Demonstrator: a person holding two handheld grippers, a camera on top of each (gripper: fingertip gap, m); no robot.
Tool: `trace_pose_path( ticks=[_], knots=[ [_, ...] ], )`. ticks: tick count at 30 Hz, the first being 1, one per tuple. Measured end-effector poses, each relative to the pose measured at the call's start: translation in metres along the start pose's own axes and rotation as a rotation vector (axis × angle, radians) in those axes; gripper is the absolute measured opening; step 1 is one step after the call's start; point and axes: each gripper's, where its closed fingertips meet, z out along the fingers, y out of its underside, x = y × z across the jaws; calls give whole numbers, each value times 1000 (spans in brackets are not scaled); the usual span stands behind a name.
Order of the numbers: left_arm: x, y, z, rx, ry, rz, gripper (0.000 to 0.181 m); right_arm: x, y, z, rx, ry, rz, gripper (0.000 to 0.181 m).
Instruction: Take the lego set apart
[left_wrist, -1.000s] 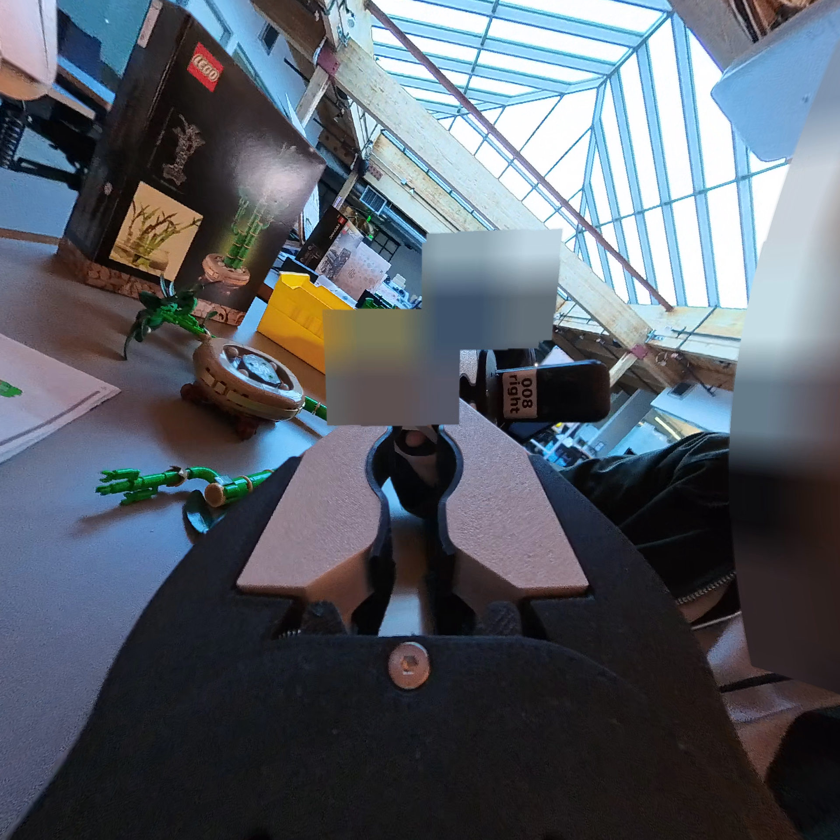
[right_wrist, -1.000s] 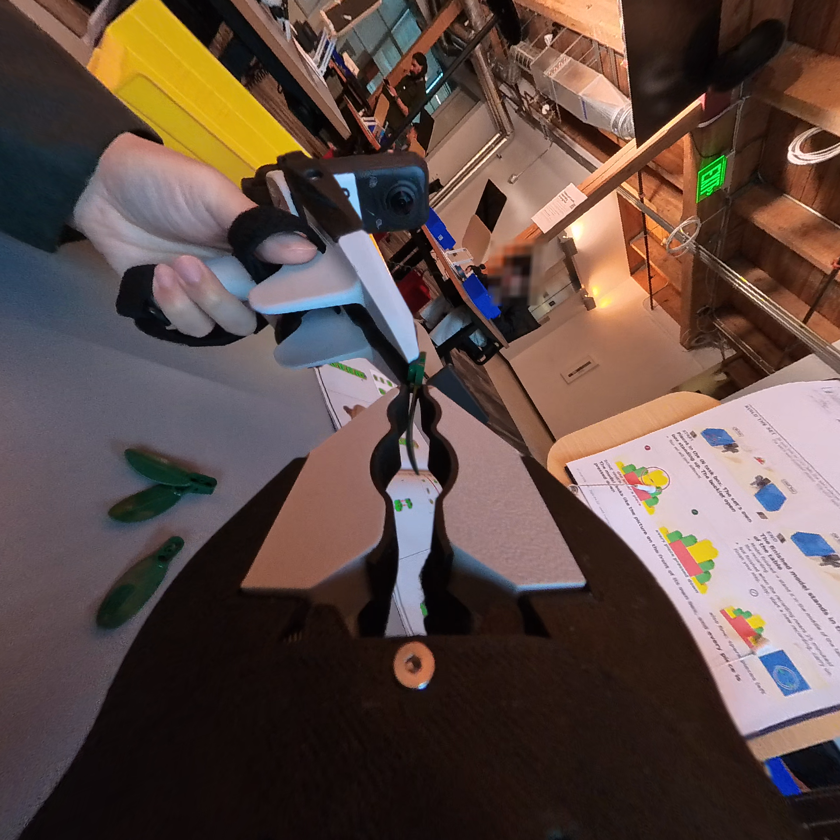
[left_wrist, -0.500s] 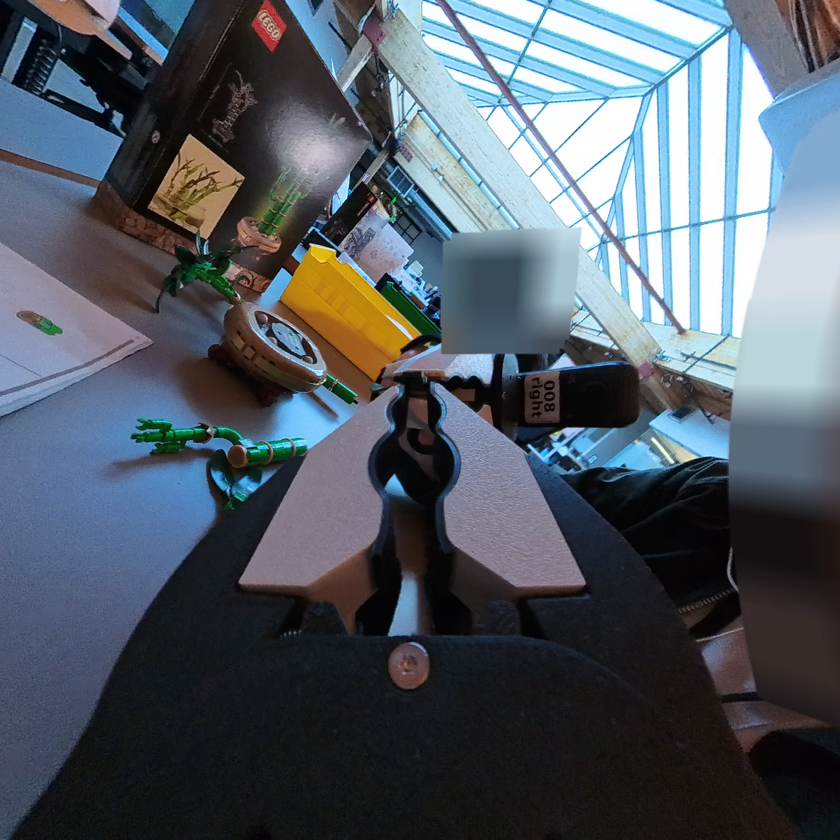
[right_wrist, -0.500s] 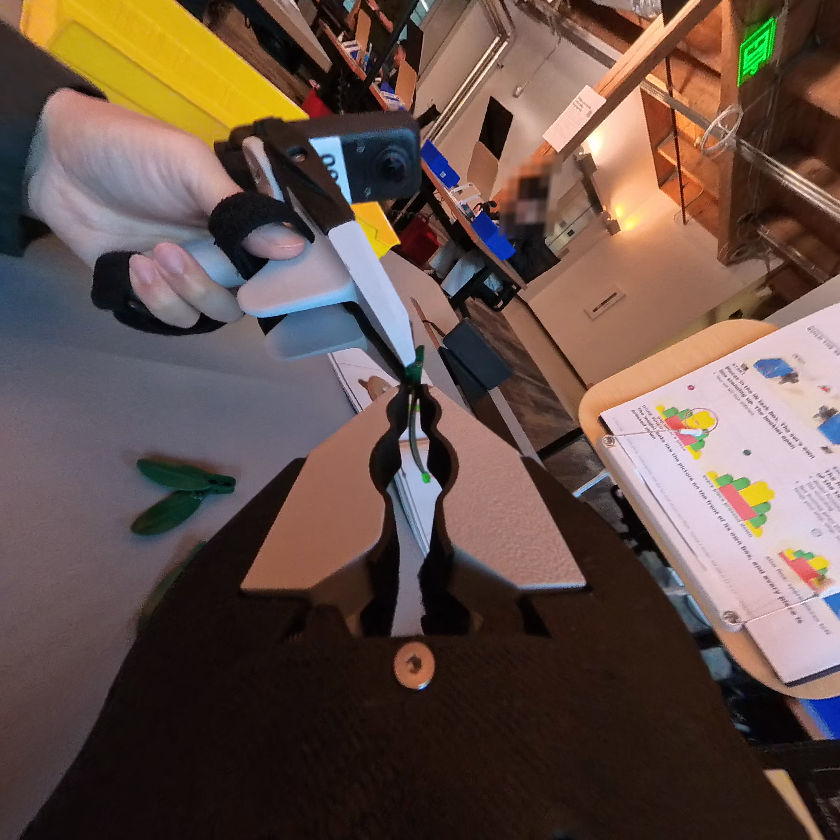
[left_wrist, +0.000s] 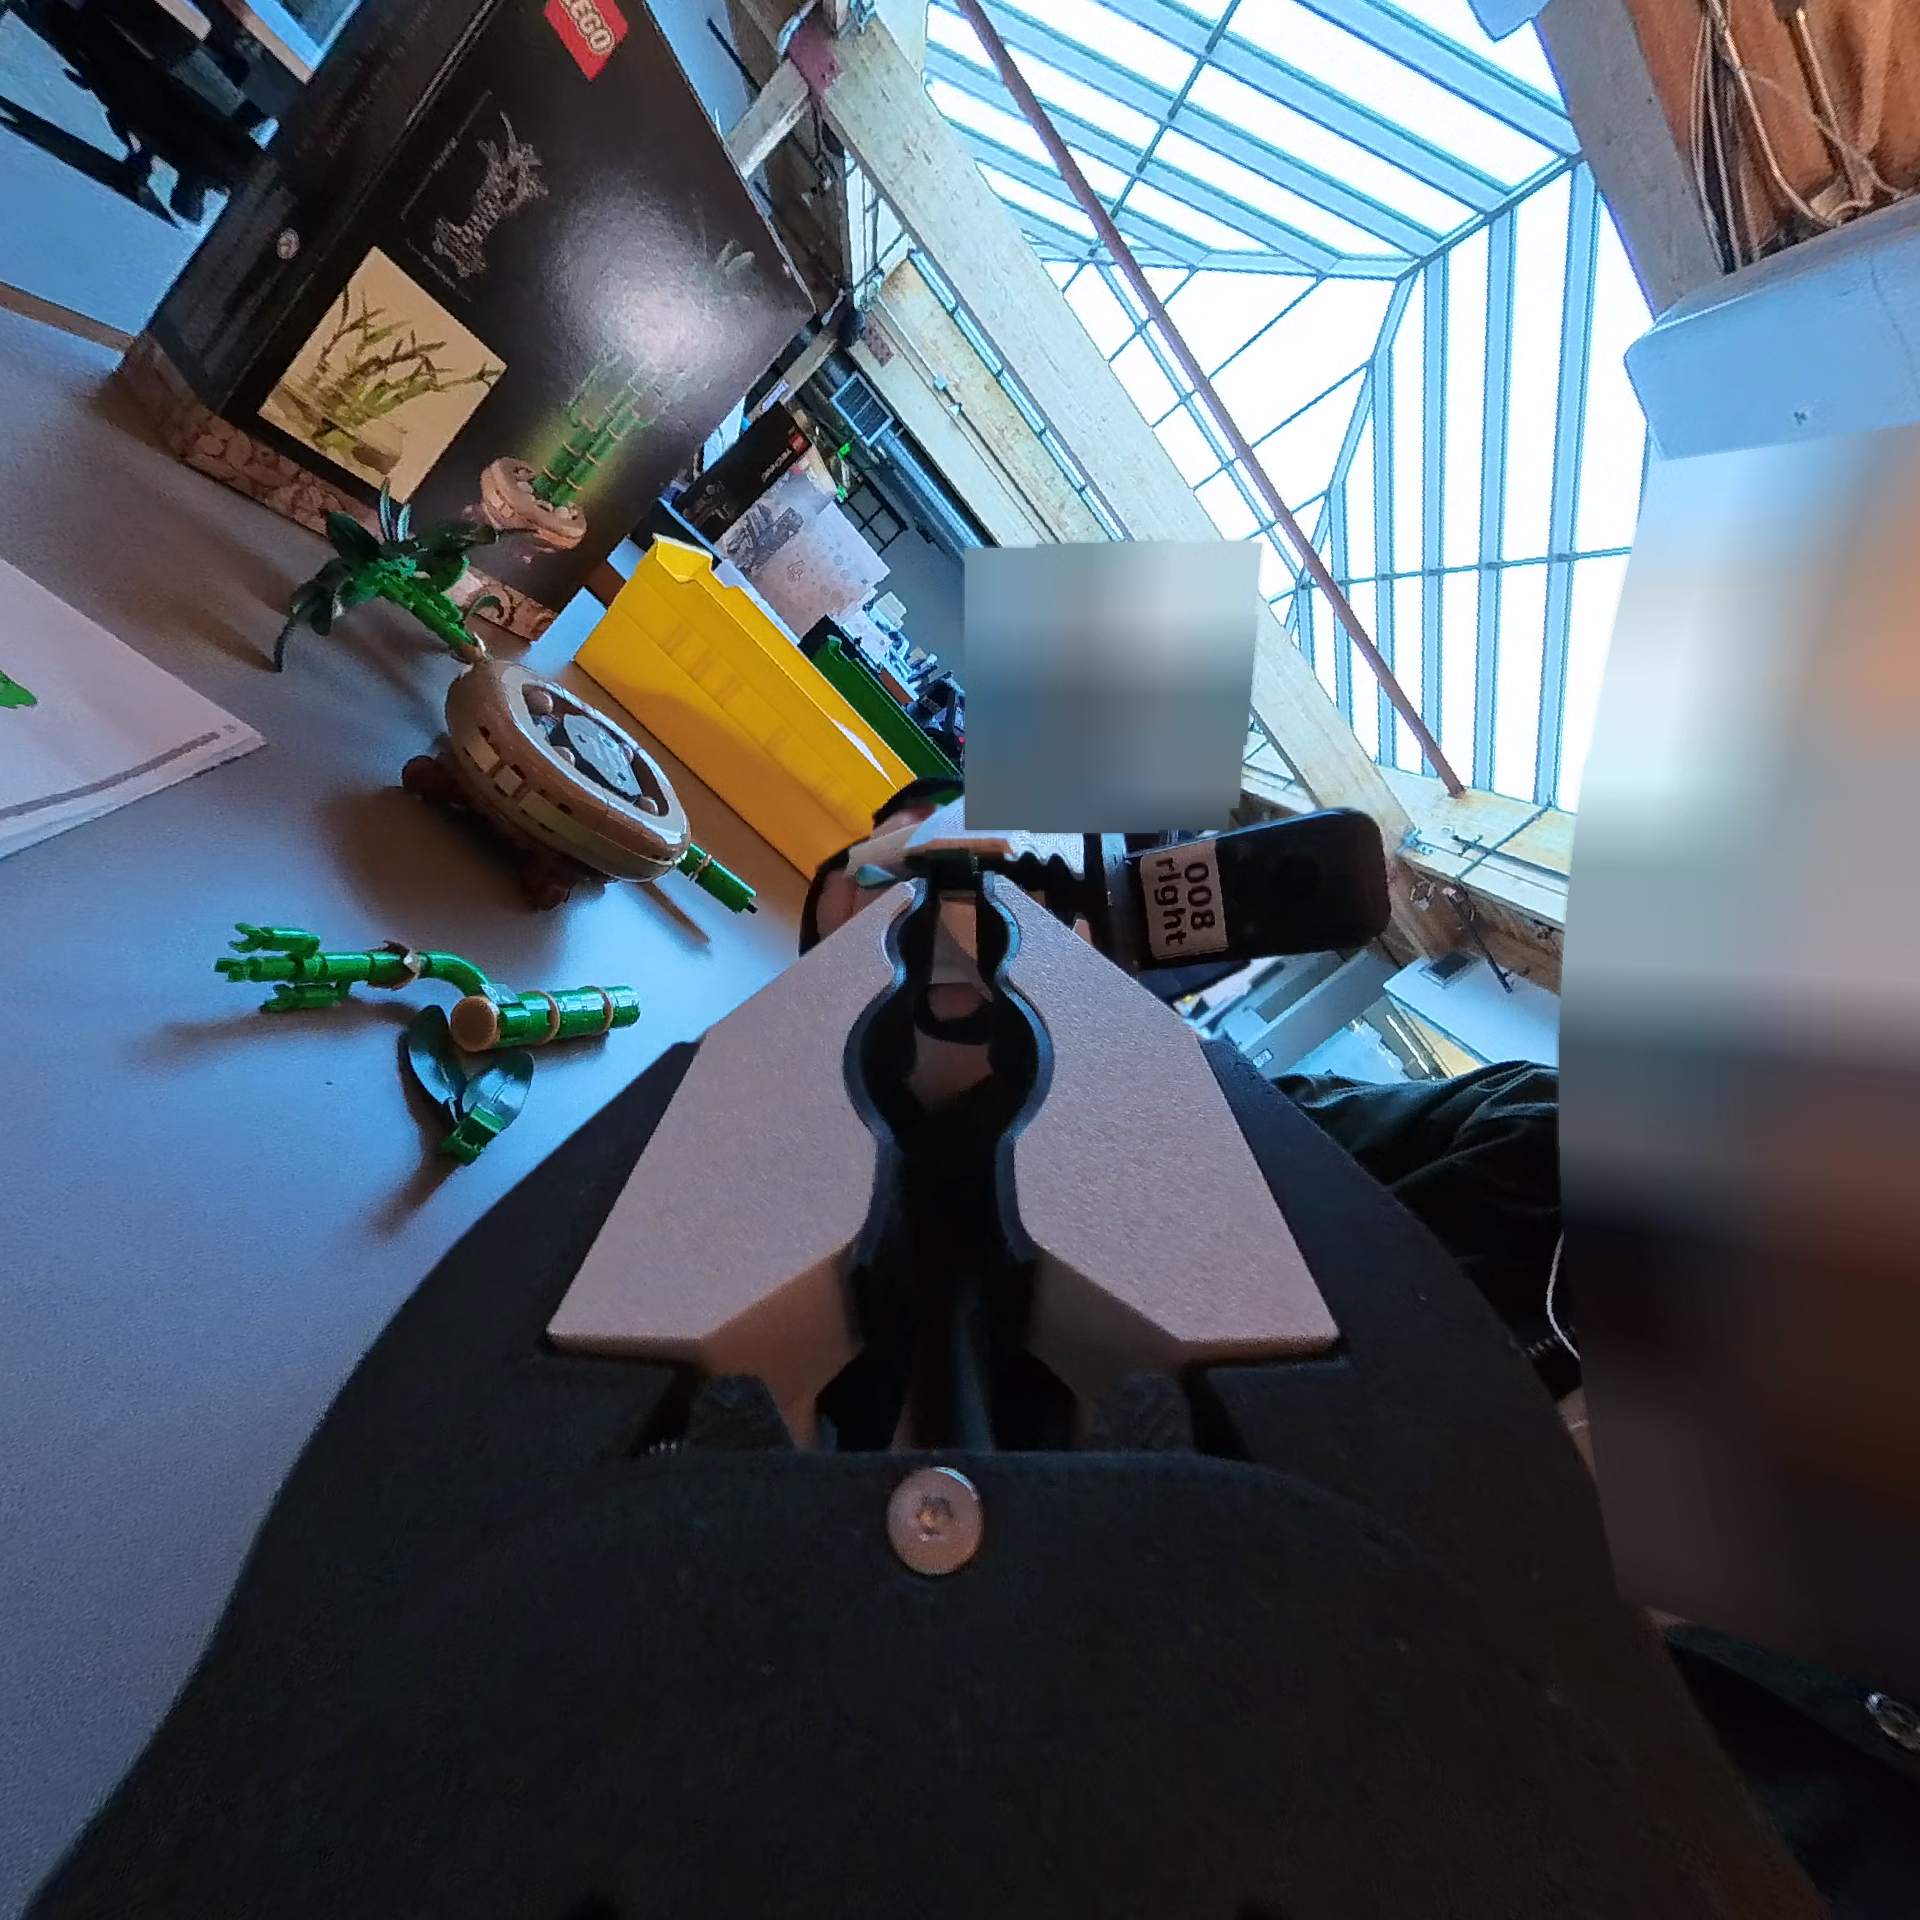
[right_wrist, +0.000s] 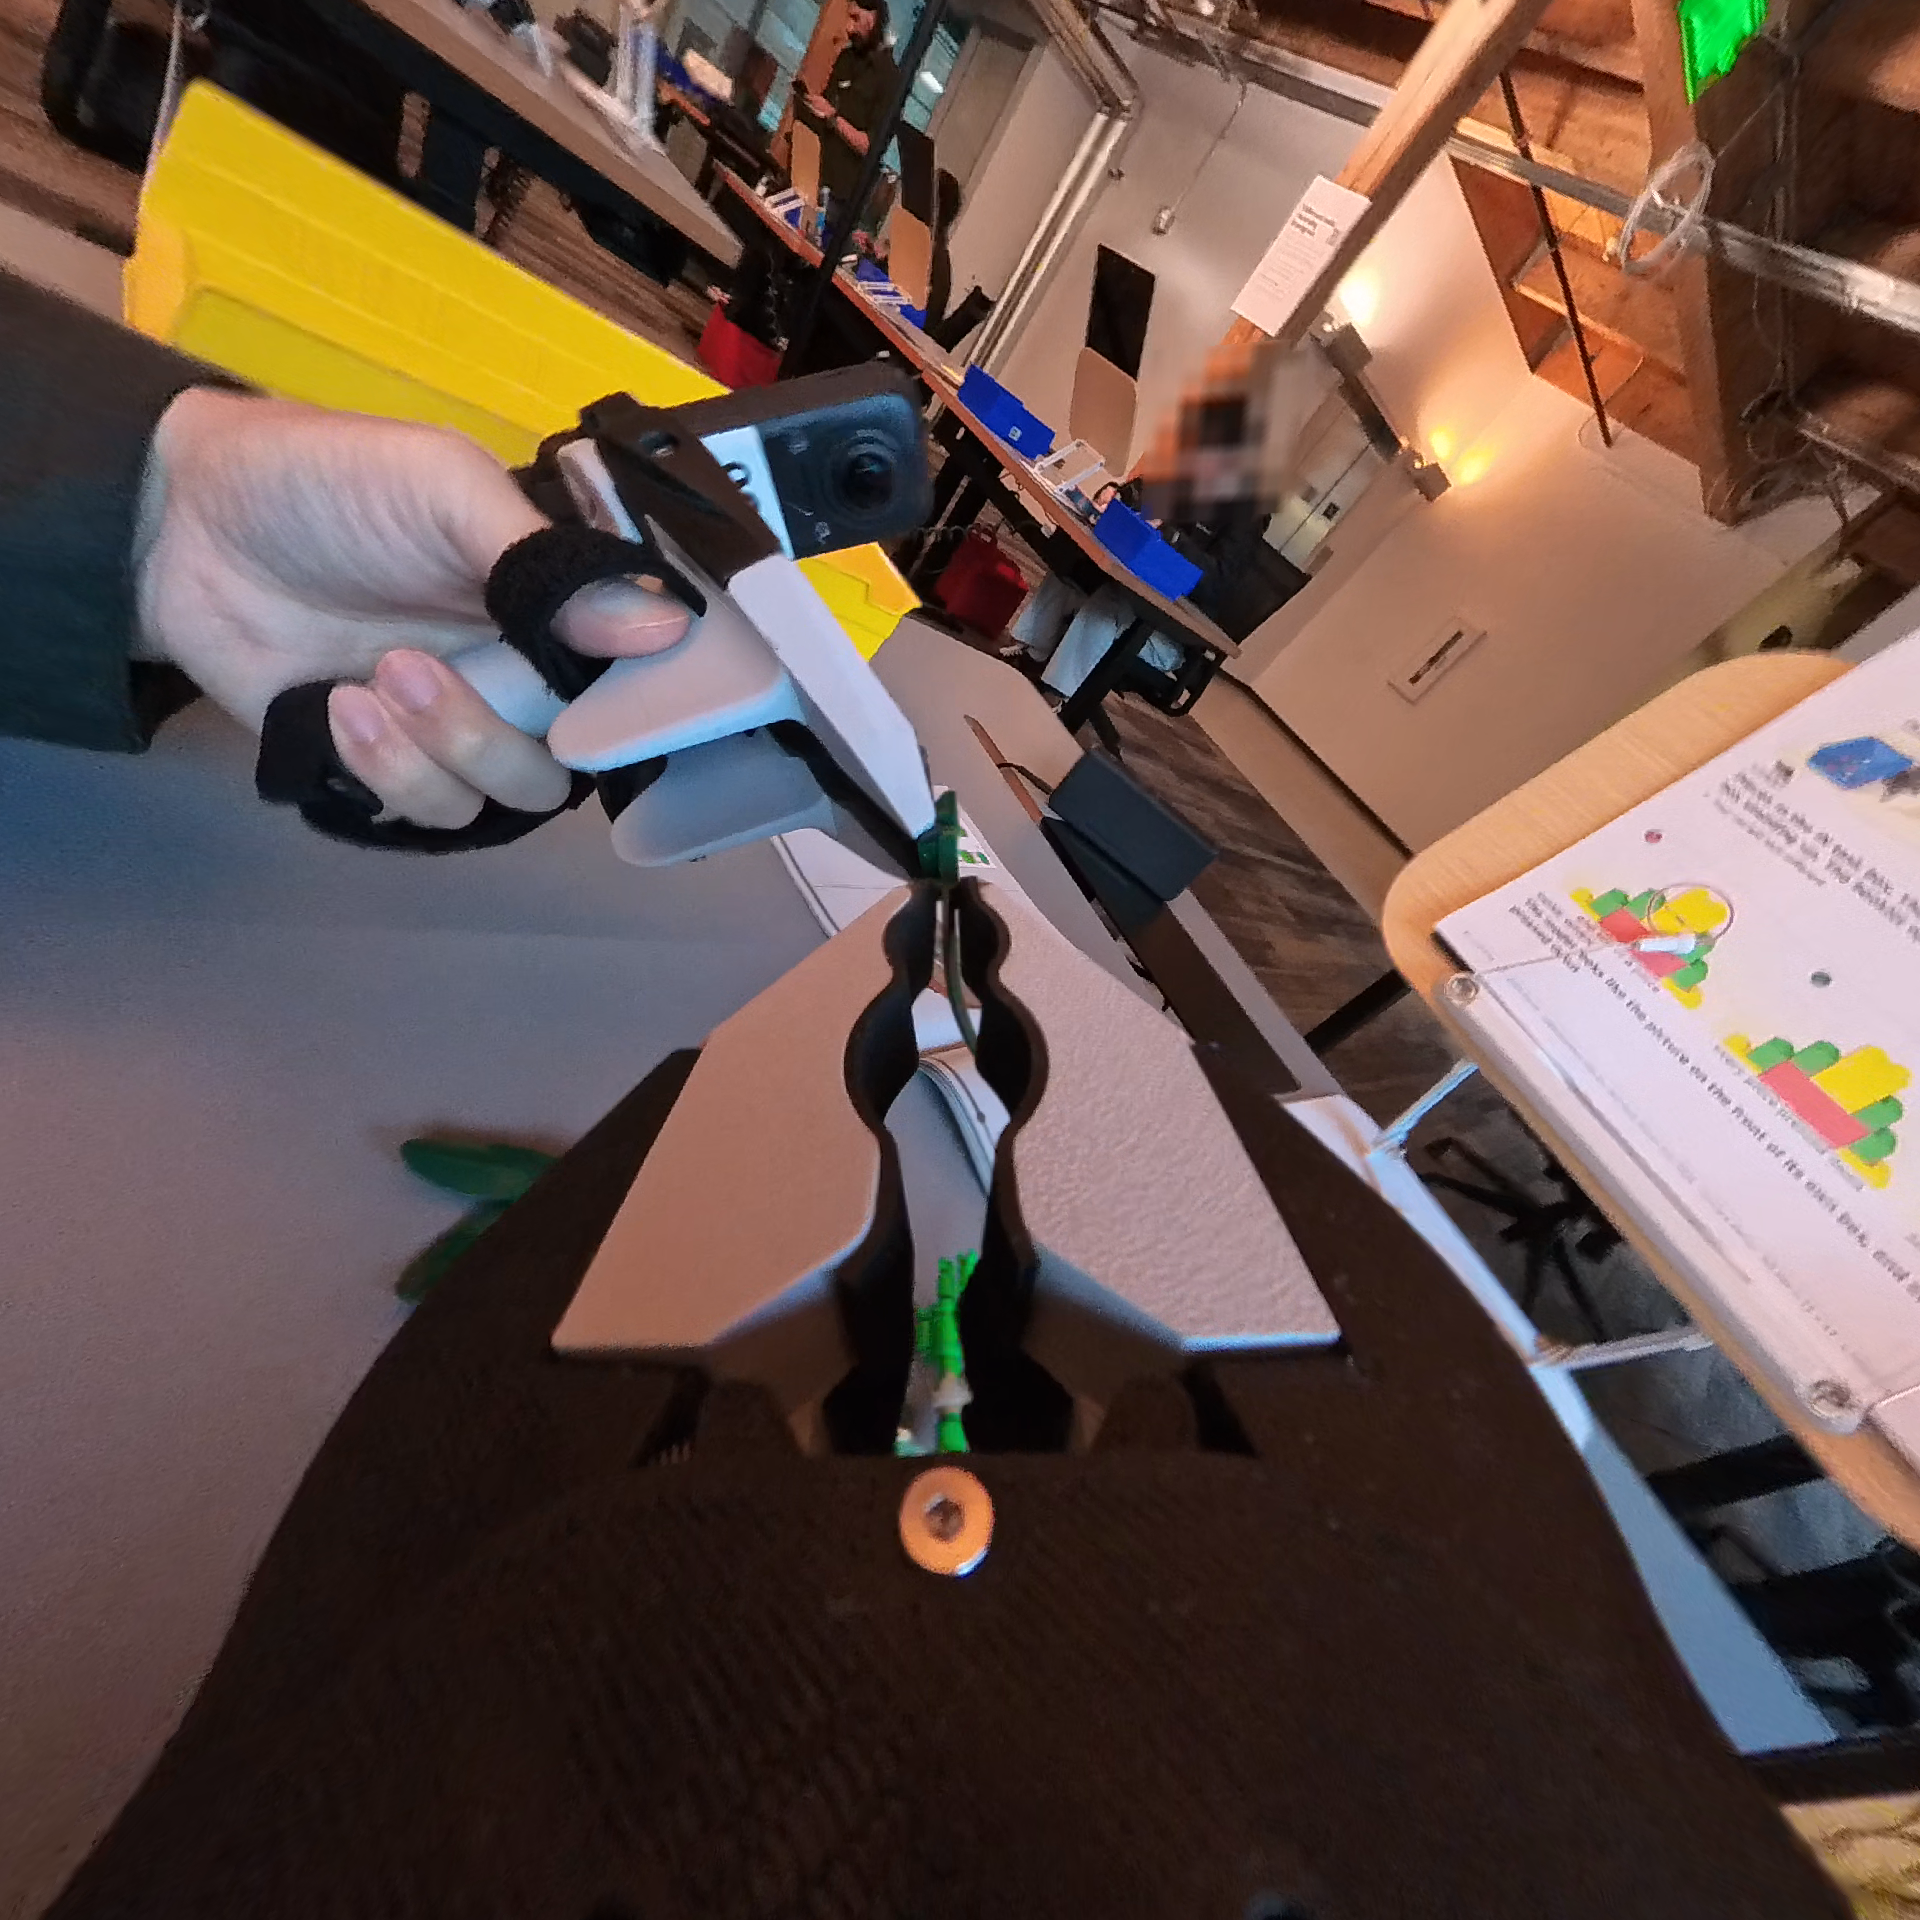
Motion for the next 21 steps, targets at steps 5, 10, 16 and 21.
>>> trace_pose_path(
  ticks=[5, 10, 16, 21],
  knots=[
    [-18, 8, -3, -44, -69, -55, 5, -6, 18, 6, -93, -8, -162, 4],
    [-25, 13, -4, -79, -130, -36, 6, -9, 26, 7, -156, -9, -203, 3],
    [-21, 9, -2, -31, -84, -67, 5, -5, 22, 7, -132, -17, -21, 3],
    [-16, 6, 0, -5, -52, -77, 5, -1, 17, 6, -98, -17, 69, 3]
  ],
)
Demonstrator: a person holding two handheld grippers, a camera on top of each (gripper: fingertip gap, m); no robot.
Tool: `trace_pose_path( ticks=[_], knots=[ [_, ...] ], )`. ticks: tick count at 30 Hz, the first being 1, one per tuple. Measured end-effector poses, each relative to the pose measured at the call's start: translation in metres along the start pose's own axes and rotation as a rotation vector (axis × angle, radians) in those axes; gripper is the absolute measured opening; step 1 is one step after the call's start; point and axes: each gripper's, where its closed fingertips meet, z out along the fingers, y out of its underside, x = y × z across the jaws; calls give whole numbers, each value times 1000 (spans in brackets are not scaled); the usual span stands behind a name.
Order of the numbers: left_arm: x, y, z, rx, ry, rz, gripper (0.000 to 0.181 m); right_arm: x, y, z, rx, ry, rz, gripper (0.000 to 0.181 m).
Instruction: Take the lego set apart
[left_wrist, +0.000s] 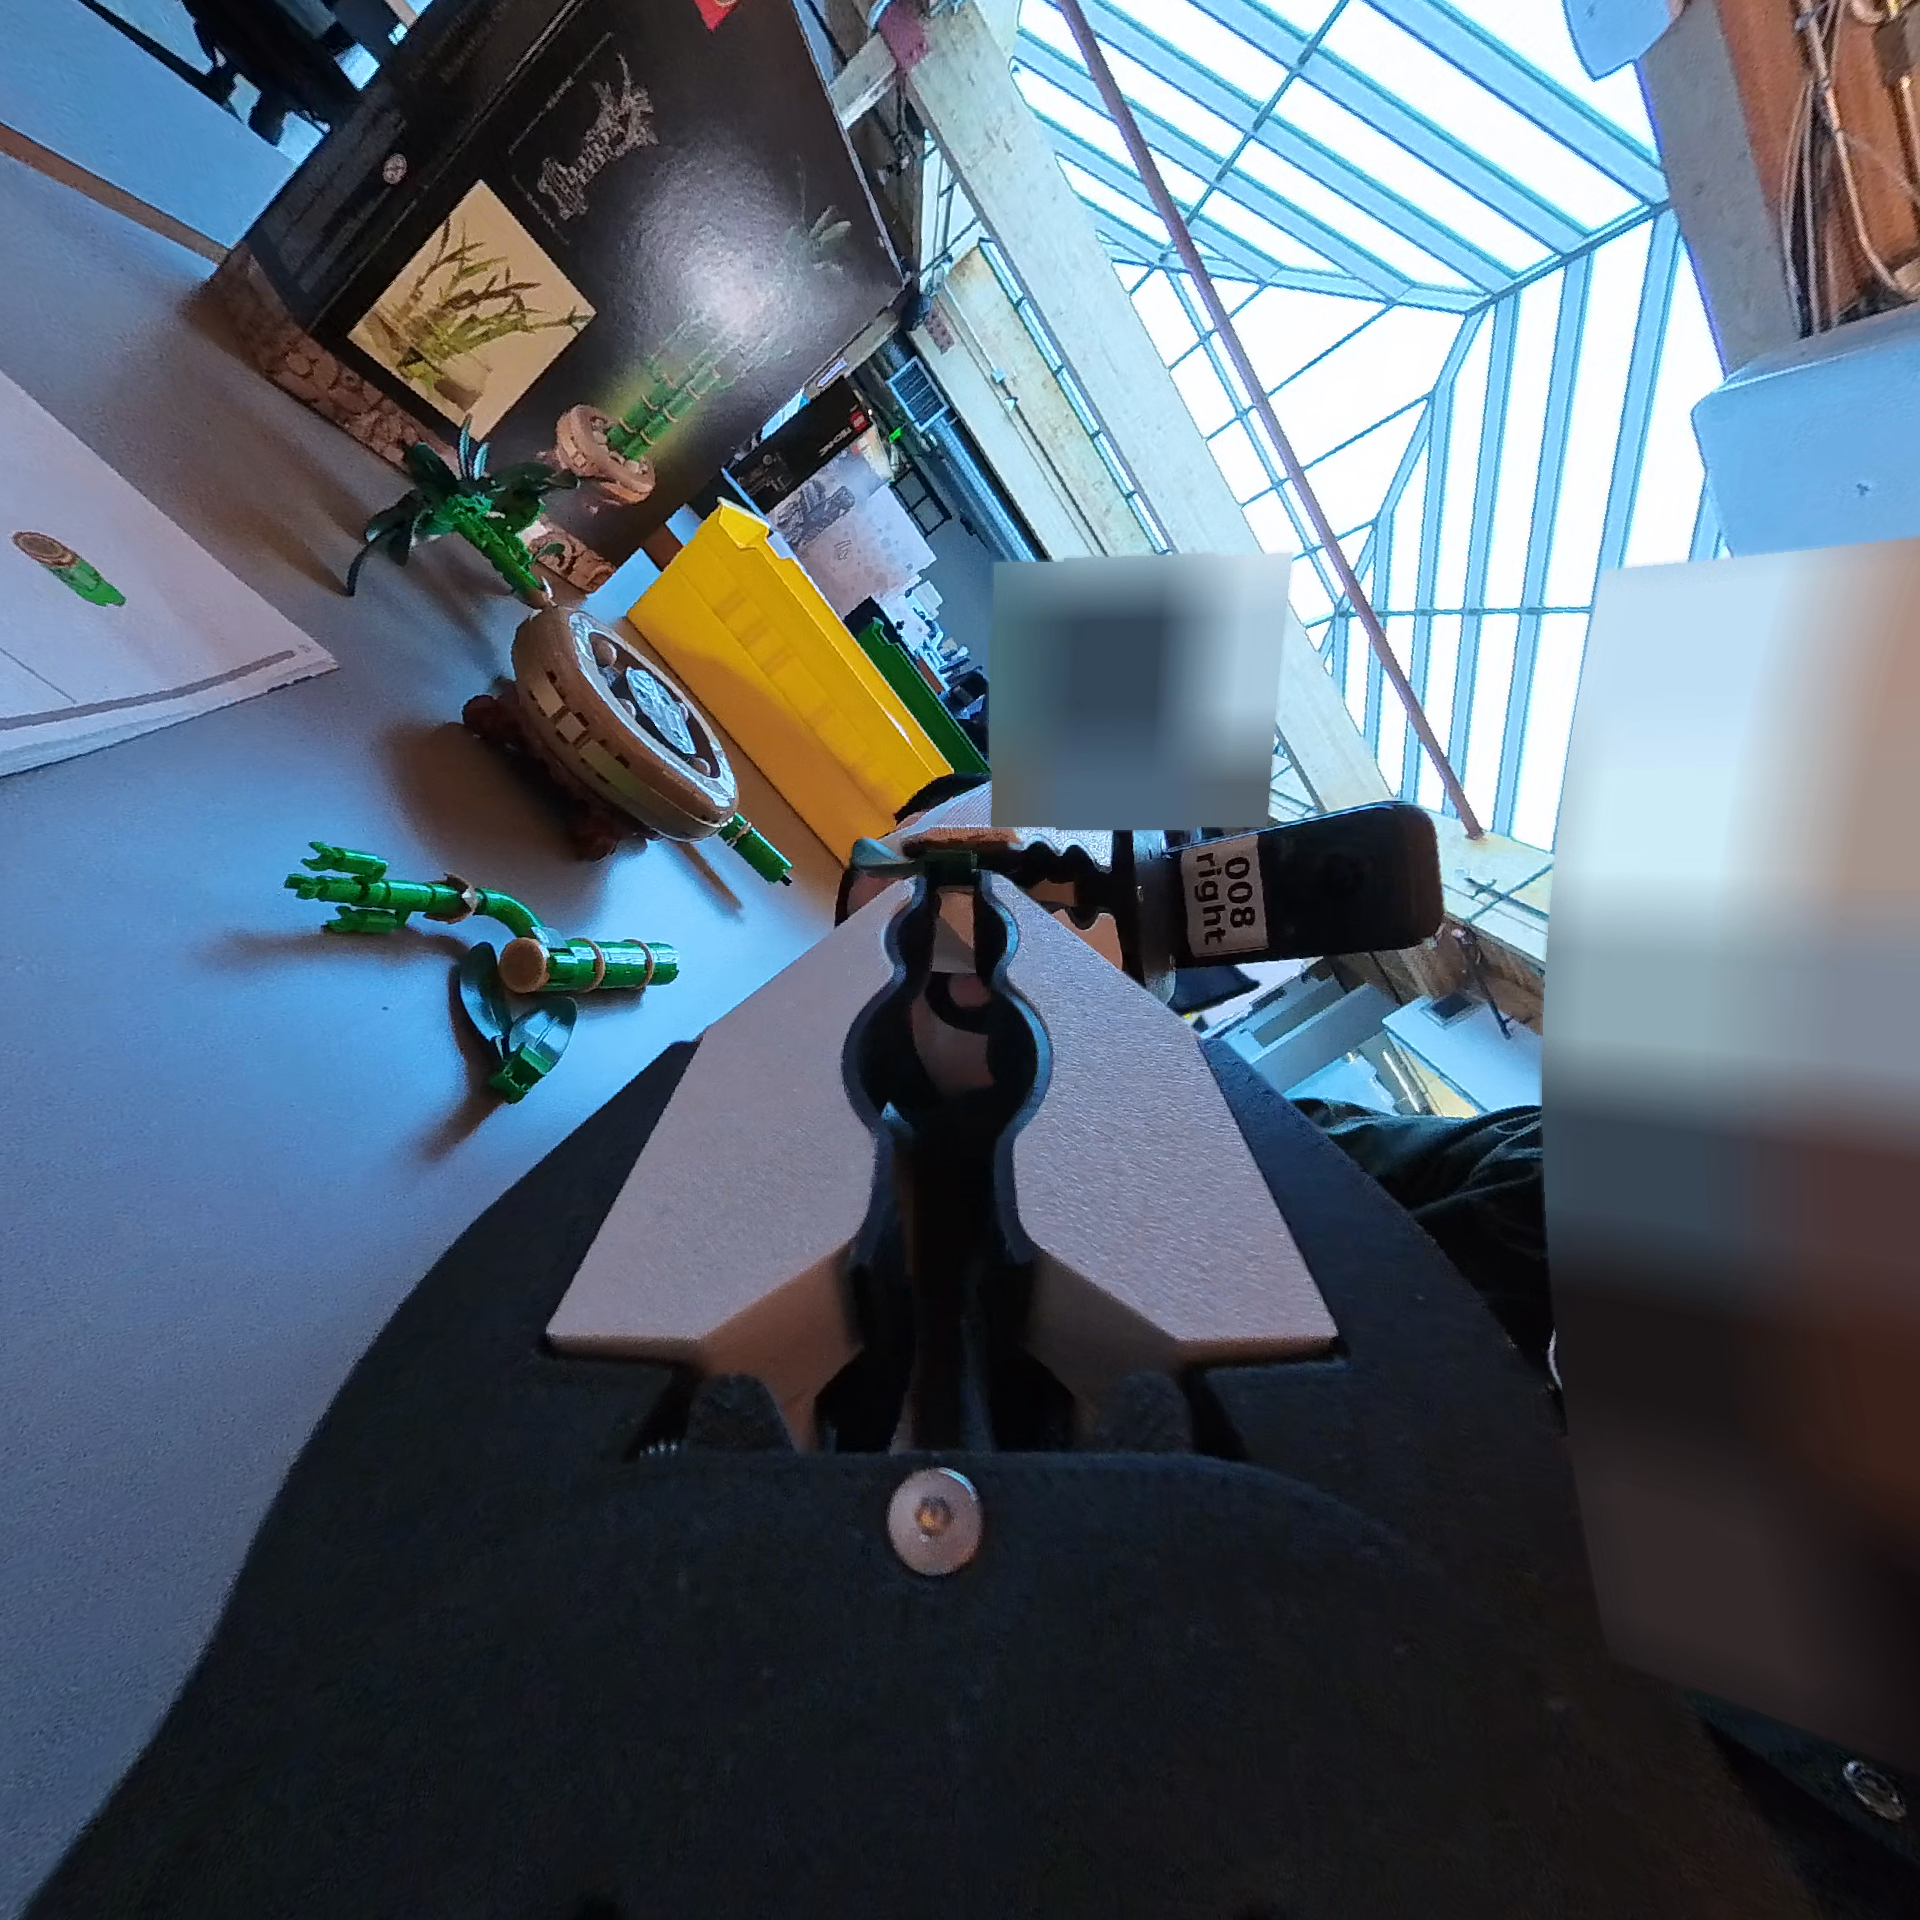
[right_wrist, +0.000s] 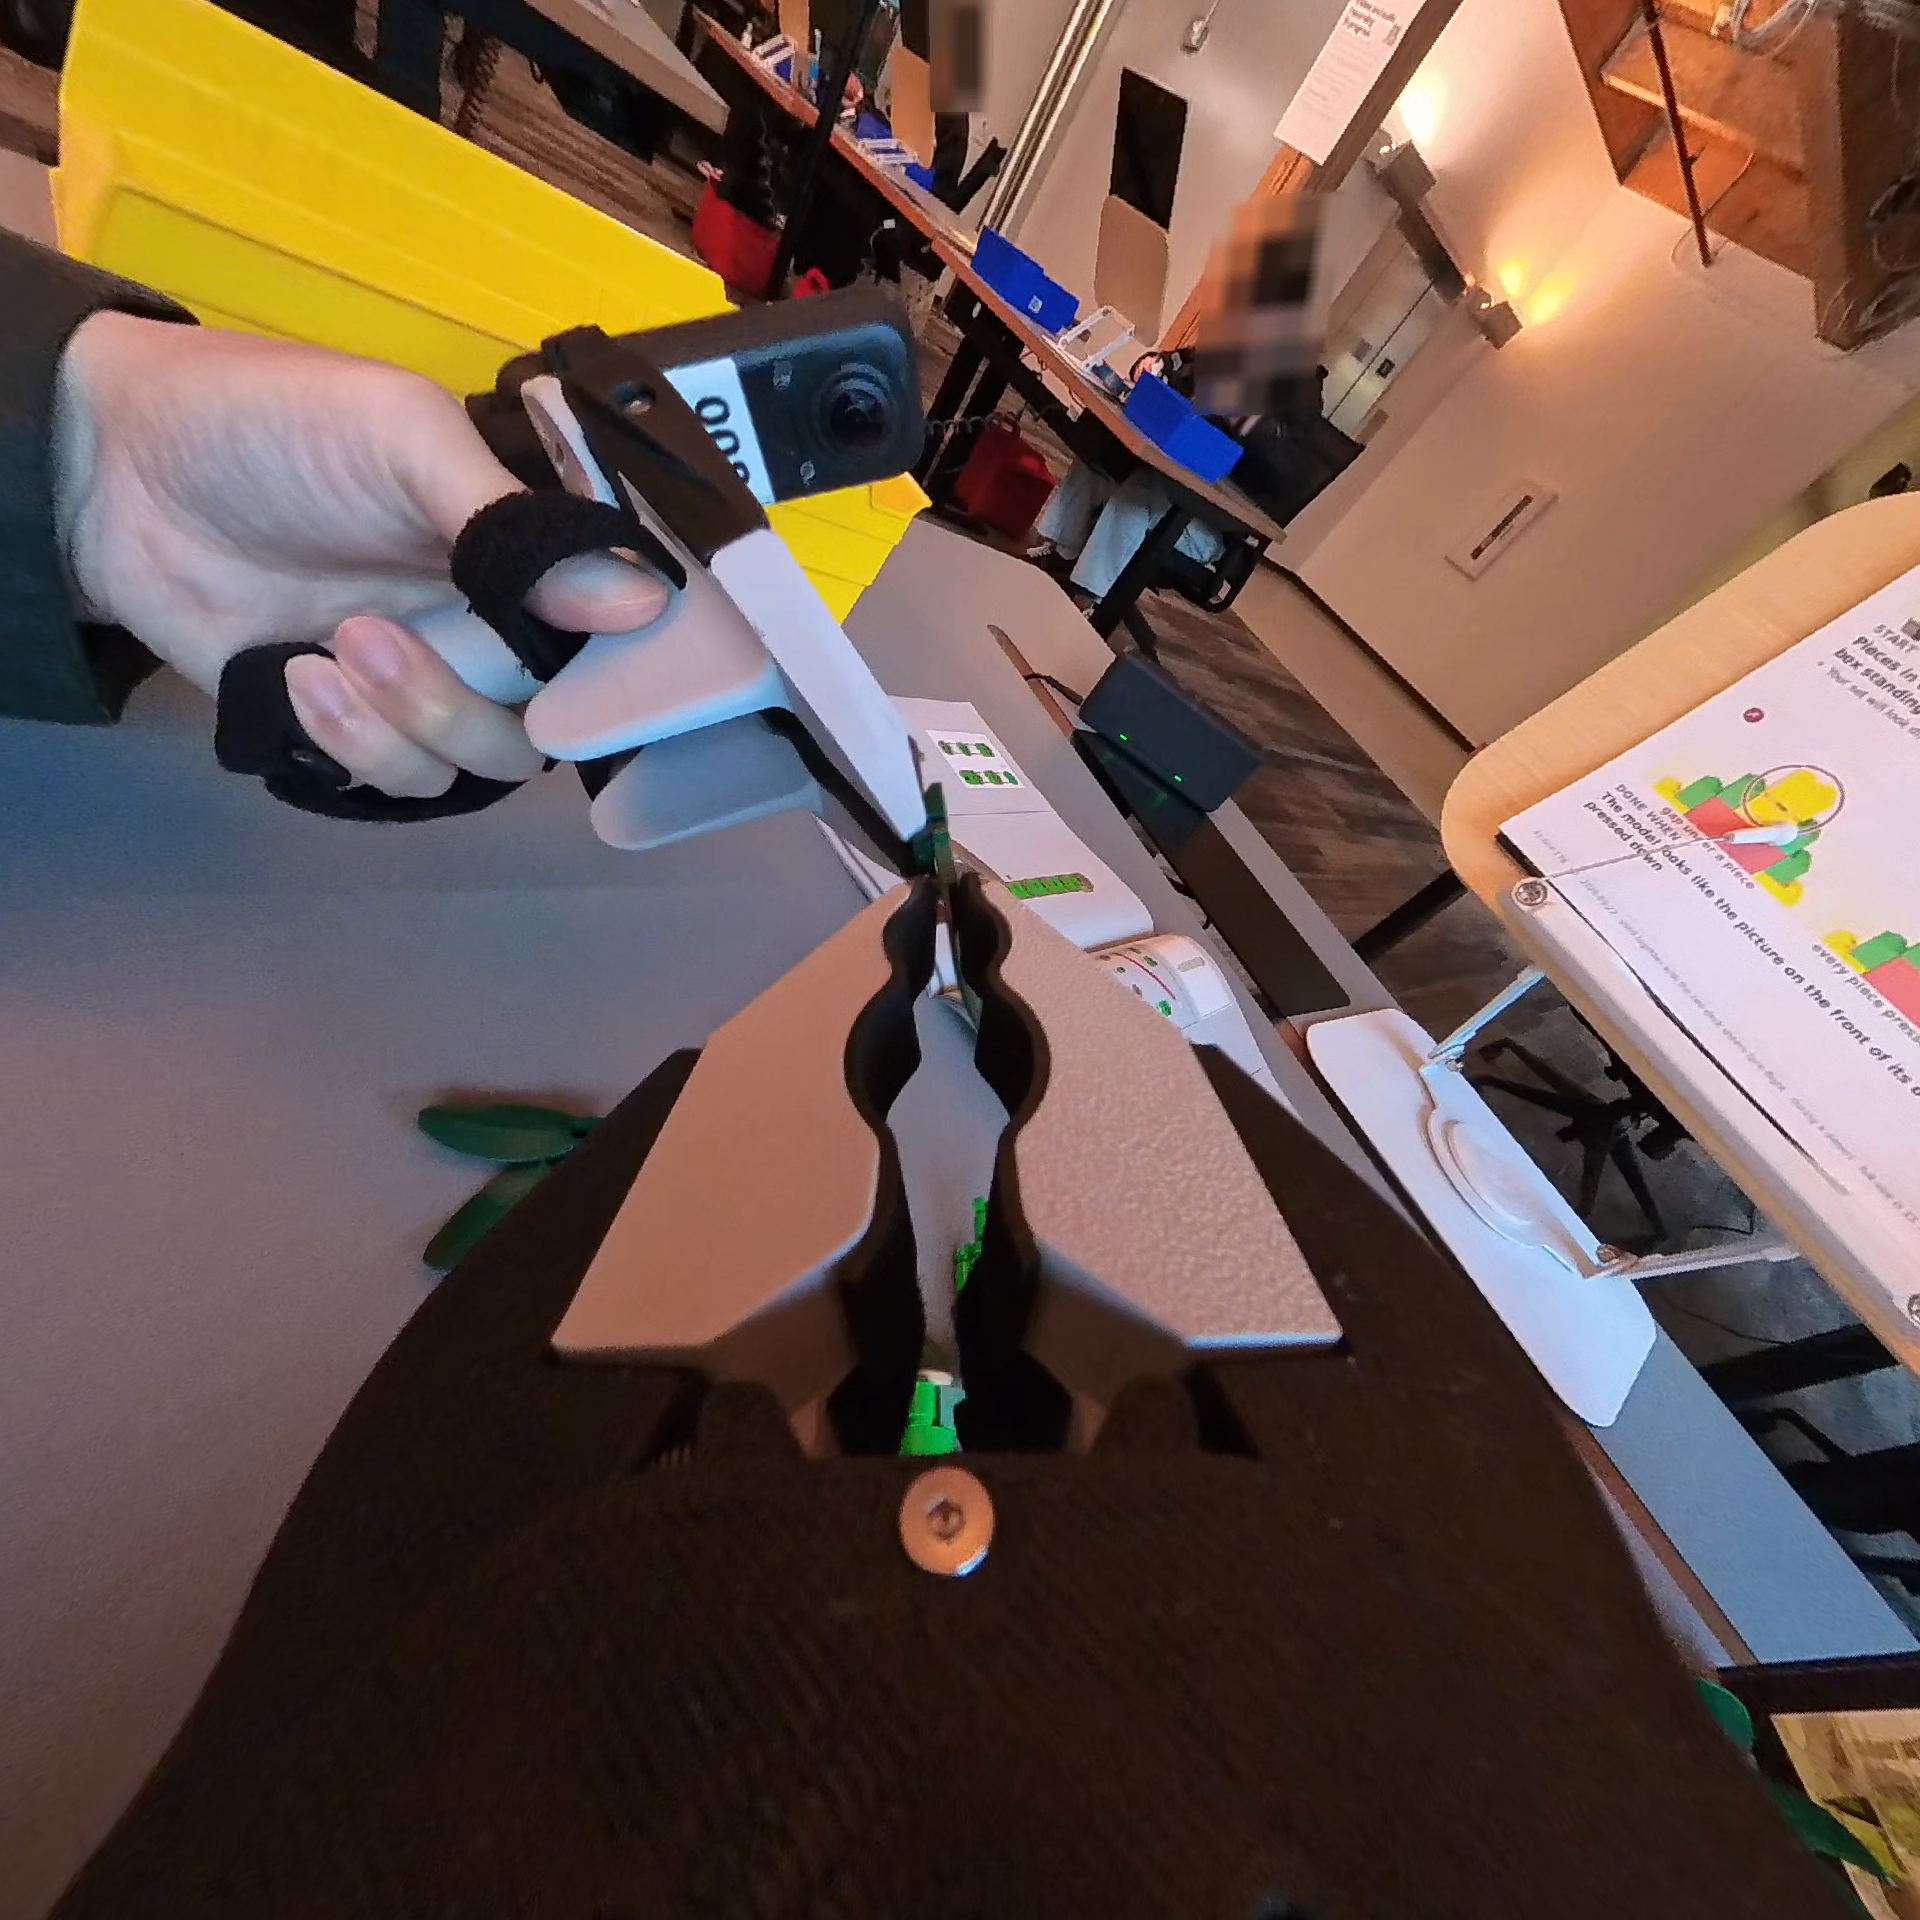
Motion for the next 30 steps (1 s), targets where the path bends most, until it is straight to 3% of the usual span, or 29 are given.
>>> trace_pose_path(
  ticks=[7, 10, 14, 21, 25, 30],
  knots=[
    [-3, 5, 1, -35, -23, 22, 5, -4, 2, 0, 14, -36, -104, 4],
    [-6, 9, 1, -67, -46, 33, 6, -4, 4, 0, -17, 9, -224, 11],
    [-16, 14, 1, -107, -112, 54, 5, -12, 15, 4, -89, -14, -320, 5],
    [-26, 20, 1, -144, -173, 67, 6, -16, 25, 7, -173, -23, -355, 4],
    [-28, 23, 1, -172, -215, 113, 6, -17, 29, 6, -195, -60, -271, 4],
    [-20, 20, 1, -161, -176, 140, 6, -15, 22, 3, -131, -141, -25, 3]
  ],
)
